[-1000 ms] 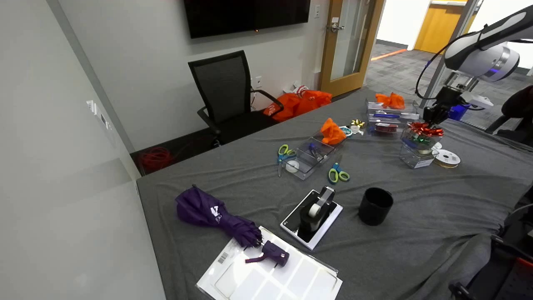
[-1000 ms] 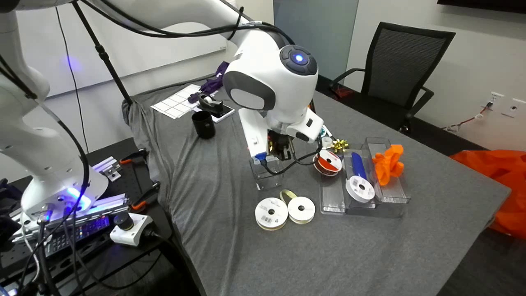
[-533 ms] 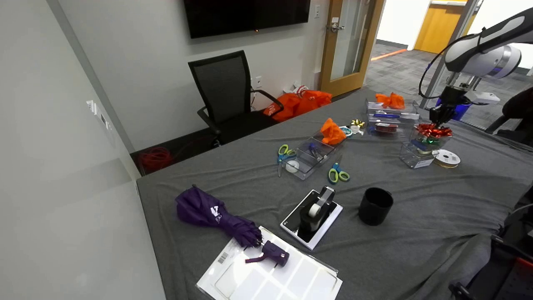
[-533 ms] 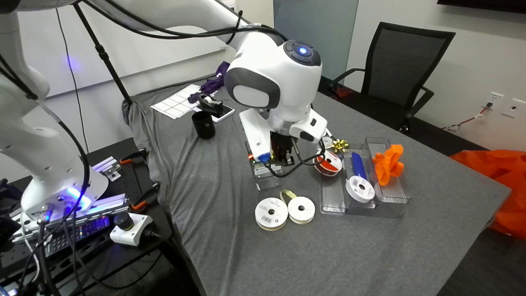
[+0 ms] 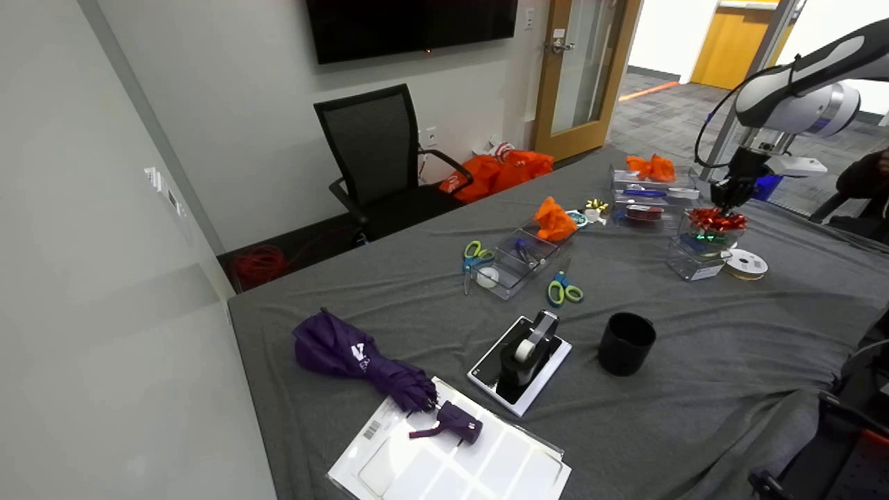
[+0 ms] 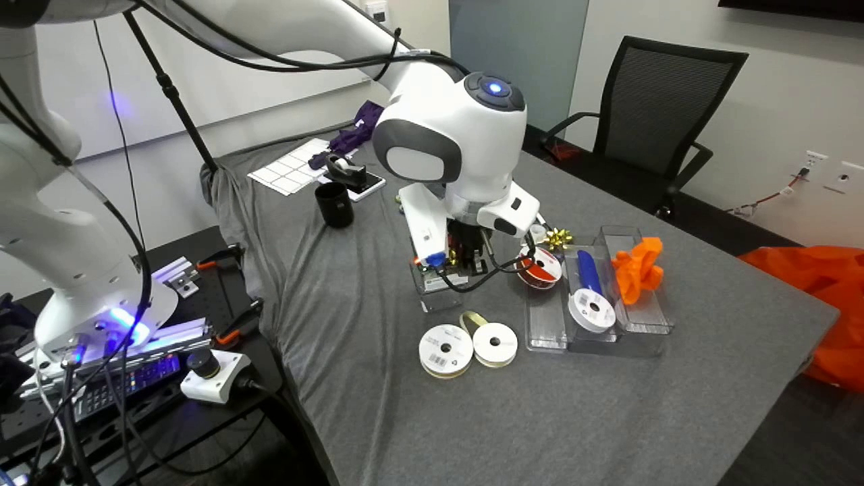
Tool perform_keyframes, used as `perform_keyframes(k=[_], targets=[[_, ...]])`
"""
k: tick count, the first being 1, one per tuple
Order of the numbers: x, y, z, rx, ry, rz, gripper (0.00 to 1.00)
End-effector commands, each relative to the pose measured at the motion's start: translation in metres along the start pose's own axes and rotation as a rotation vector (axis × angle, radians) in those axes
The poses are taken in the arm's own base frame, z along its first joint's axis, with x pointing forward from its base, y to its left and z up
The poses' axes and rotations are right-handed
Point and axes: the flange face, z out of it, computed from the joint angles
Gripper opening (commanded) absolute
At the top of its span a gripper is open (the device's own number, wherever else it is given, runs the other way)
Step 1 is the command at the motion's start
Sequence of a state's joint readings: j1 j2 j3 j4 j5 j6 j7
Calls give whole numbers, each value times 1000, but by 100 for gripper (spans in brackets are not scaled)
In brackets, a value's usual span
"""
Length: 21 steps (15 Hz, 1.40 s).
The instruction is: Stack up the containers on the table
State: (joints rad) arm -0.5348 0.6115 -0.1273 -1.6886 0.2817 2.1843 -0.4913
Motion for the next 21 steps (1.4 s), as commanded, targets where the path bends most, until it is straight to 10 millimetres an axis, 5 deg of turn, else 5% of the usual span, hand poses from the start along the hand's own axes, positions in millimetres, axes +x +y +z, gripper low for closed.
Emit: perform_keyframes(k=[1, 8, 9, 21], targets=[[8, -7, 16, -54, 14, 14, 1], [11, -22, 45, -112, -18, 26, 1], [11, -23, 47, -115, -22, 36, 30], [-6, -31, -12, -69, 29, 16, 100]])
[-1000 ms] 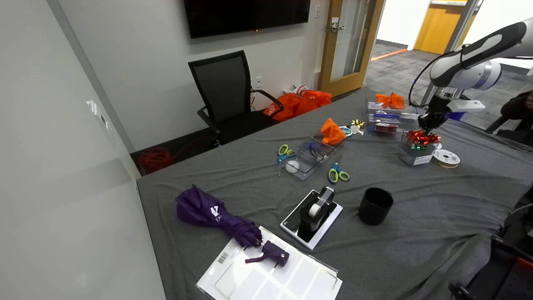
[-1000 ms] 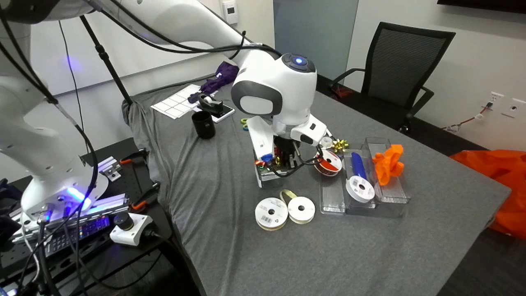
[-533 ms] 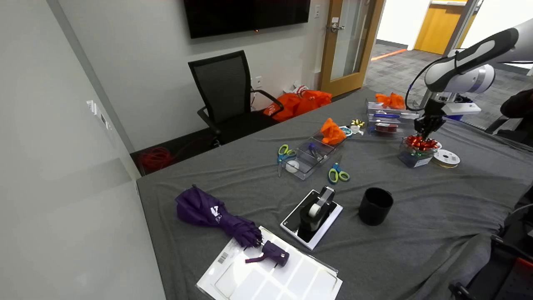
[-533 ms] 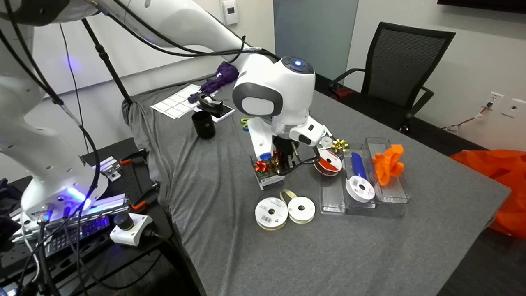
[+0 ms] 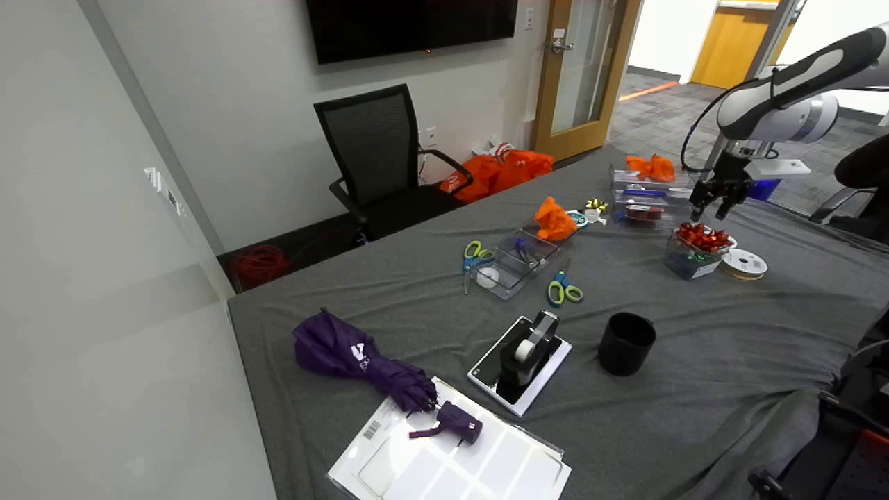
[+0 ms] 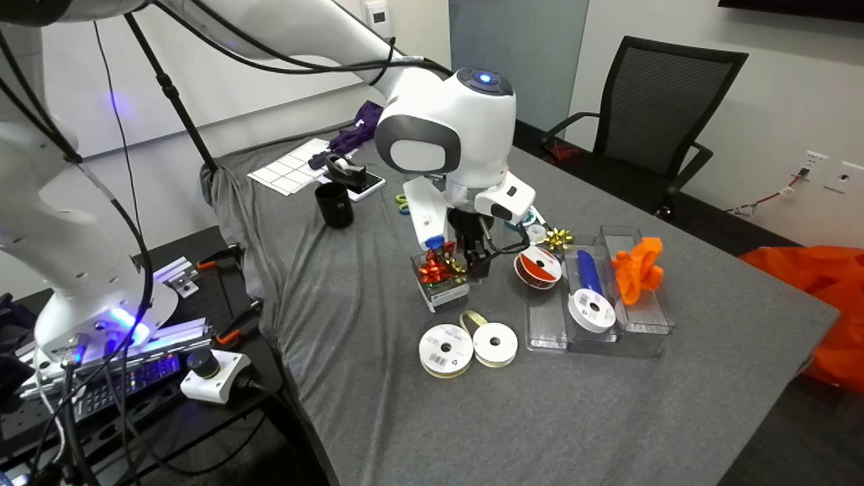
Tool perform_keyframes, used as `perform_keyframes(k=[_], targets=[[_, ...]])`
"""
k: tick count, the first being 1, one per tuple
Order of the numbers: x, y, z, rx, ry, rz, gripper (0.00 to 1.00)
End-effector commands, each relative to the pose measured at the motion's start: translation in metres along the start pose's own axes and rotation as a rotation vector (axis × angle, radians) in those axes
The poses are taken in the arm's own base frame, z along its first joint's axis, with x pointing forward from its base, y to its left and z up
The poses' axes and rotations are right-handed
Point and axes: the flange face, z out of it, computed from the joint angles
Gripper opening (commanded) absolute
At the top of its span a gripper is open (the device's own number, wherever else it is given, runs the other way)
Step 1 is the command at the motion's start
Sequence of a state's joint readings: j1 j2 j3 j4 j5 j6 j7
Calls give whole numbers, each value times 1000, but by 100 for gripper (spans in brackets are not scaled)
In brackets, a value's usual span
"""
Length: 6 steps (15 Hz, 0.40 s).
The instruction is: Stack up the containers on the table
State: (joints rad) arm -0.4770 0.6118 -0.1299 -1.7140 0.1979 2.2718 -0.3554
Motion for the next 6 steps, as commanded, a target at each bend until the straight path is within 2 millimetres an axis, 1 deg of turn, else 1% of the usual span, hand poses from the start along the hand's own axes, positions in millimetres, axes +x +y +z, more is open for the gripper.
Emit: perform_keyframes(k=[1, 6], targets=[[-18, 1, -26, 23, 12, -21, 100], [-27, 5, -52, 37, 8, -8, 100]])
